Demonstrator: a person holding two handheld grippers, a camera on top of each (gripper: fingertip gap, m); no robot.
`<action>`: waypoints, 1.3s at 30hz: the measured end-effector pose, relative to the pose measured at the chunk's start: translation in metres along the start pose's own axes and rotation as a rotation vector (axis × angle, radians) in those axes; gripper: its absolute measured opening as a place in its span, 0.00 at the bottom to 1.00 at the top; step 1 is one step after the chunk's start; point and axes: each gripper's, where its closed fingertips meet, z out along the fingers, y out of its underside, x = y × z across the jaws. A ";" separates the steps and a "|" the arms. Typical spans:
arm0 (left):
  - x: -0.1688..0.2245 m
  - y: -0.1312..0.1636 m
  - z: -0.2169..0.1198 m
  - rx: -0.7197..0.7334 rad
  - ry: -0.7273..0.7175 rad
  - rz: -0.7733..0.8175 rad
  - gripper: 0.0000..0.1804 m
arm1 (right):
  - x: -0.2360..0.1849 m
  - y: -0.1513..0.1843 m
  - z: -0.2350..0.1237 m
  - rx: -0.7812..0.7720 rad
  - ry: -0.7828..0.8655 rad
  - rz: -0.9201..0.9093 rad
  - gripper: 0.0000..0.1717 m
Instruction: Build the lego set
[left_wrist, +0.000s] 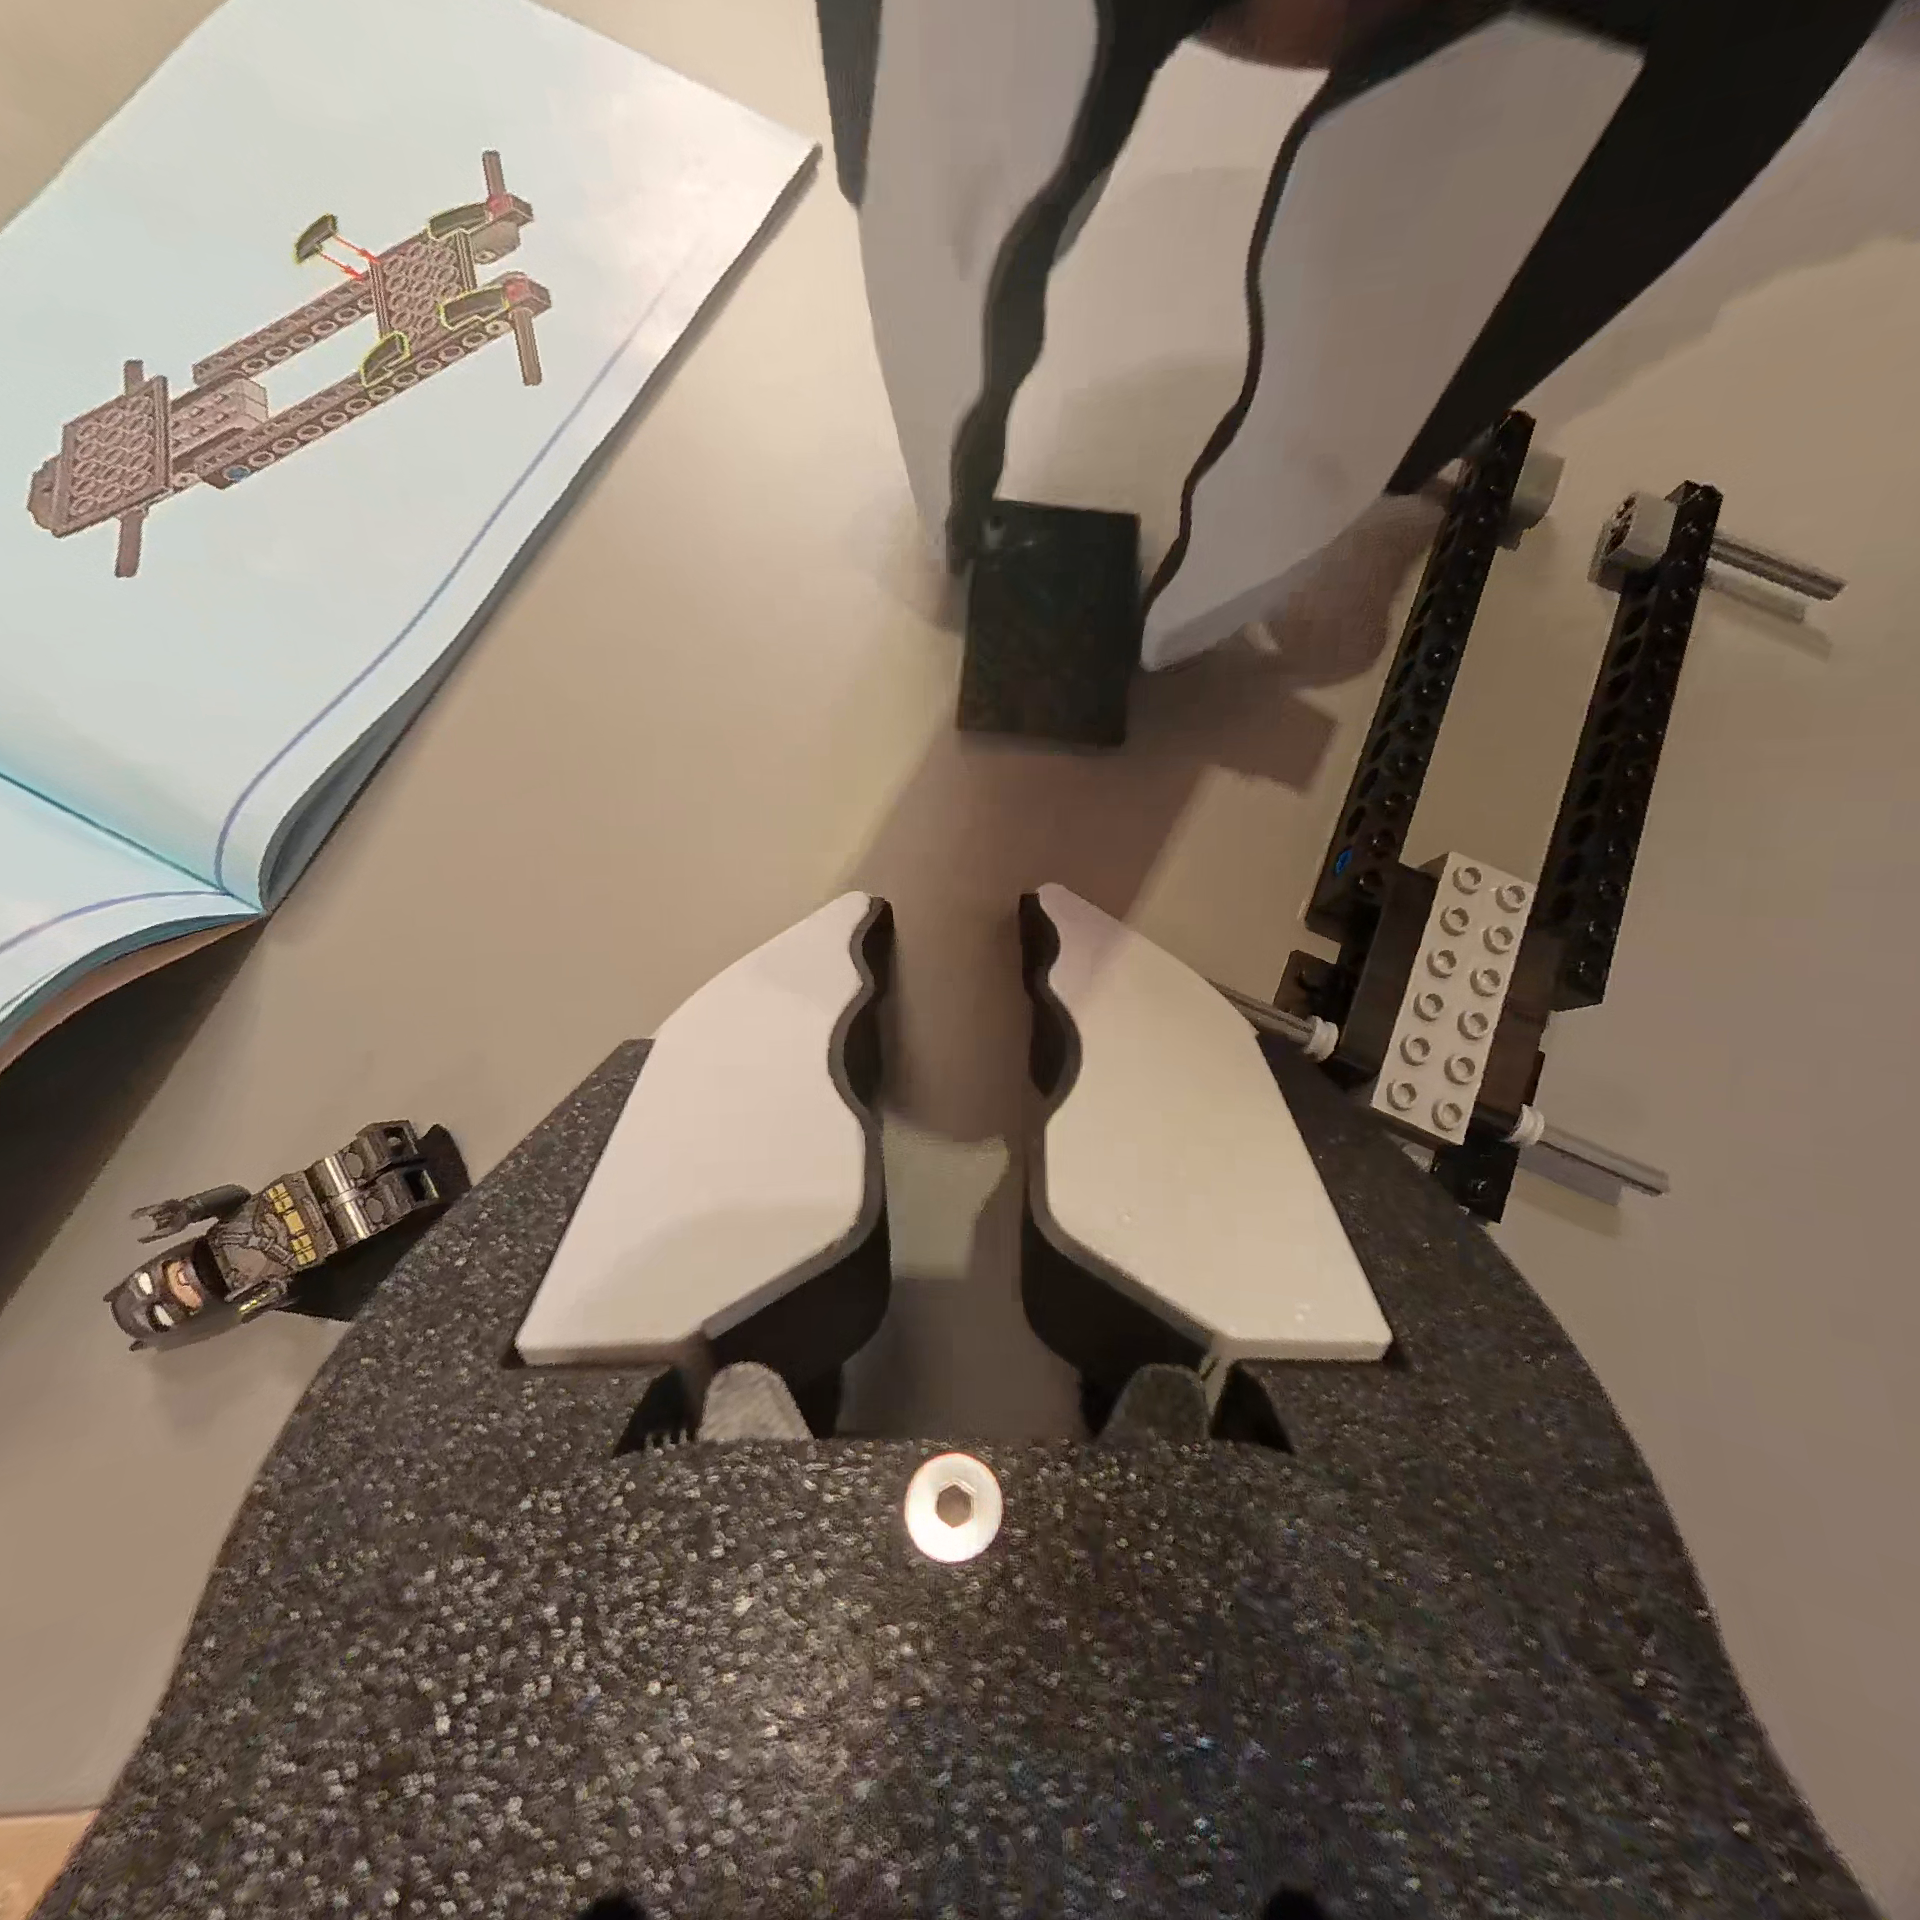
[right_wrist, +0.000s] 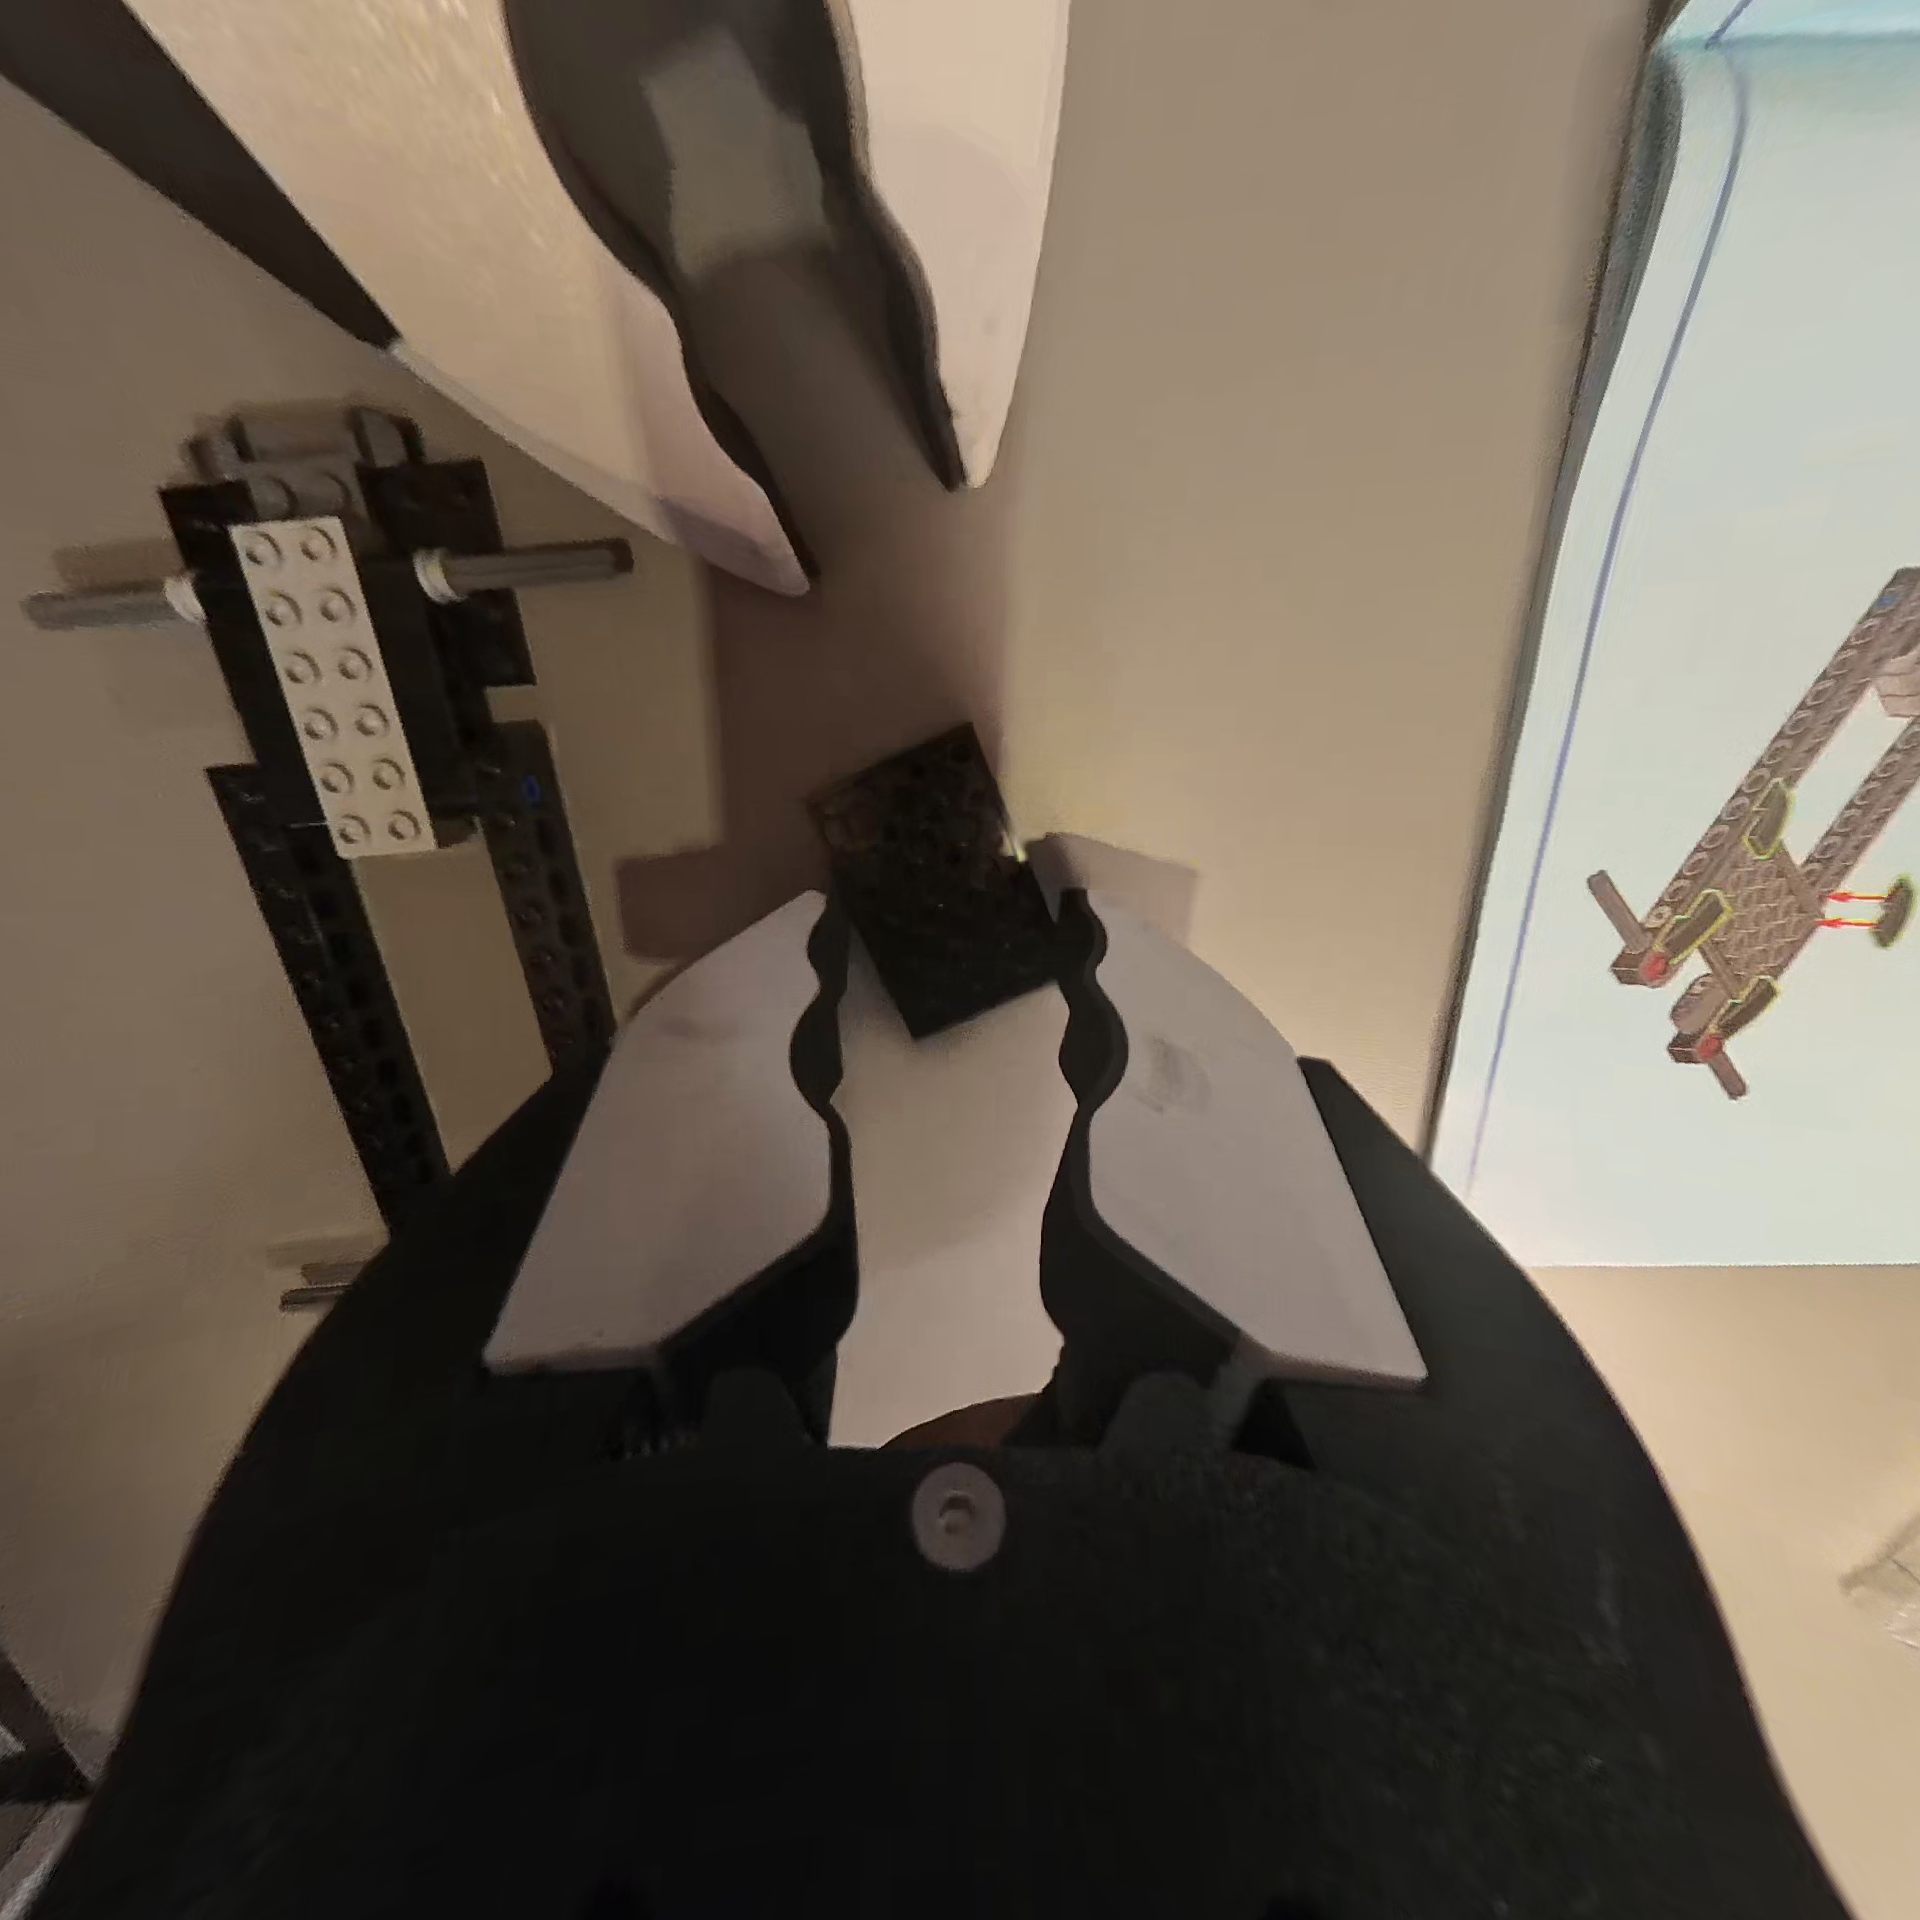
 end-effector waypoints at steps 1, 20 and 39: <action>0.000 0.000 0.000 0.000 0.000 0.001 0.13 | -0.002 -0.001 0.001 0.014 -0.012 0.005 0.24; 0.000 -0.001 0.000 0.003 0.011 -0.012 0.13 | 0.021 0.141 -0.196 0.128 0.272 0.305 0.20; -0.008 -0.004 0.002 0.010 0.023 -0.090 0.09 | -0.035 0.349 -0.146 -0.161 0.044 0.300 0.13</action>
